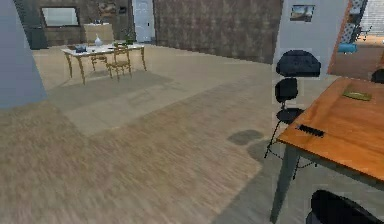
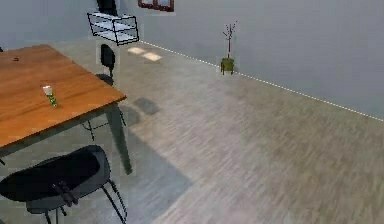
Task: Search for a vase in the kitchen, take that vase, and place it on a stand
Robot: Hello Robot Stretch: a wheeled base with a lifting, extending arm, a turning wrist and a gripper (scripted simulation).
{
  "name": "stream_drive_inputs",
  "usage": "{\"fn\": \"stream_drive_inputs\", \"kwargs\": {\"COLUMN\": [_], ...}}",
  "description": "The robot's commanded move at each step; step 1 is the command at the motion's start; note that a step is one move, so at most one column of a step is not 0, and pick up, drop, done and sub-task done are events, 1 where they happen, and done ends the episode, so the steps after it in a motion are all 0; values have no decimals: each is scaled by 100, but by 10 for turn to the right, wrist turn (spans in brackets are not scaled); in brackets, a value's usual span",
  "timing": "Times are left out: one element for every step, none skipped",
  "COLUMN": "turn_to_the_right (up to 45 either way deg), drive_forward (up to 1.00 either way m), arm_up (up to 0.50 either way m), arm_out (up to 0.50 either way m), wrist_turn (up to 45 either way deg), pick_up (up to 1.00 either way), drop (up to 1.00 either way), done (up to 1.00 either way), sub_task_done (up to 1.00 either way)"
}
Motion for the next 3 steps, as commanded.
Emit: {"fn": "stream_drive_inputs", "kwargs": {"turn_to_the_right": [450,450,0], "drive_forward": [0,0,100], "arm_up": [0,0,0], "arm_out": [0,0,0], "wrist_turn": [0,0,0], "pick_up": [0,0,0], "drop": [0,0,0], "done": [0,0,0], "sub_task_done": [0,0,0]}}
